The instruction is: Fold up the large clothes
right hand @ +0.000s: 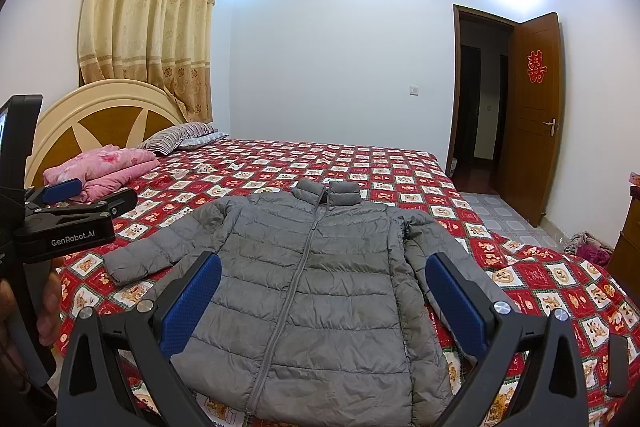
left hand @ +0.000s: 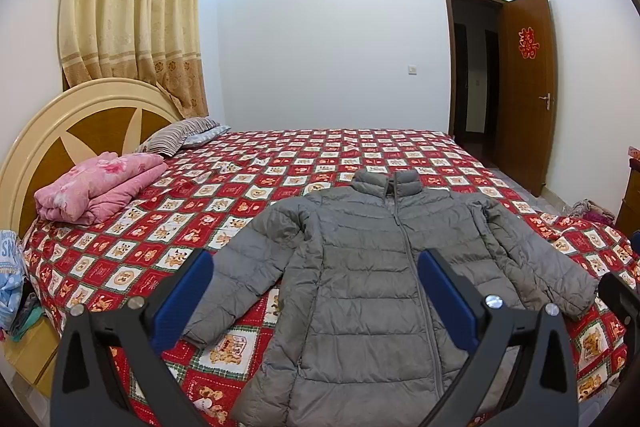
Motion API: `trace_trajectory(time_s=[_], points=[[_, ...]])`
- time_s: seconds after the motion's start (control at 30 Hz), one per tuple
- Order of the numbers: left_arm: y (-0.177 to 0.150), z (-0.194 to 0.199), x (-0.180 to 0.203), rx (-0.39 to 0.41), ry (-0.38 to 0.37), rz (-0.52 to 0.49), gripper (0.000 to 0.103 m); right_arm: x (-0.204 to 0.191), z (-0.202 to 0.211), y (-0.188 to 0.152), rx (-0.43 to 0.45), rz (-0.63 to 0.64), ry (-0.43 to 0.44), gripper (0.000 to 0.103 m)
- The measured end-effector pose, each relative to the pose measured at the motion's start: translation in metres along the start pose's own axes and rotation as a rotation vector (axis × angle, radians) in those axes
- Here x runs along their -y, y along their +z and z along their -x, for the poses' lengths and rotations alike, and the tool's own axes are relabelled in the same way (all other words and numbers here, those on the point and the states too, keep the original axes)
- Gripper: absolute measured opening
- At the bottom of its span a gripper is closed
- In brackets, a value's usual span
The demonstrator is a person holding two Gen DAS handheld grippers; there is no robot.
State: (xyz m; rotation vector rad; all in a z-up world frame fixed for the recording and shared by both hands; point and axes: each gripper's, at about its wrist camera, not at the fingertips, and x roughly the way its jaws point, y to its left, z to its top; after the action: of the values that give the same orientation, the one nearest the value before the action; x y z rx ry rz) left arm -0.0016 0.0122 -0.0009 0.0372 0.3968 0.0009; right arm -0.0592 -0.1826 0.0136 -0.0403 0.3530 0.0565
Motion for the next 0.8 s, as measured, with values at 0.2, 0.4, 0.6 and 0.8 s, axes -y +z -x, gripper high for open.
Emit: trace_trajectory(time_s=[0.2,0.4,0.6,0.8], points=[[0.0,-0.0004,0.0006,0.0,0.002,0.001,0.103,0.0001,-0.0001,-0.0001,-0.001,0.0,0.0,0.102],[0.0003,-0.0005,0.0002,-0.001,-0.001,0.001,0.103,0.0001,-0.0002,-0.0005,0.001,0.0,-0.001,0.102],[0.0004,-0.0007,0.0005,0.001,0.003,0.003,0.103,-0.0002,-0.0003,-0.0002,0.001,0.0,0.0,0.102],[0.0004,-0.0007,-0.0005,0.001,0.004,0.004,0.103,-0.0001,-0.0005,-0.0005,-0.002,0.0,0.001,0.102]])
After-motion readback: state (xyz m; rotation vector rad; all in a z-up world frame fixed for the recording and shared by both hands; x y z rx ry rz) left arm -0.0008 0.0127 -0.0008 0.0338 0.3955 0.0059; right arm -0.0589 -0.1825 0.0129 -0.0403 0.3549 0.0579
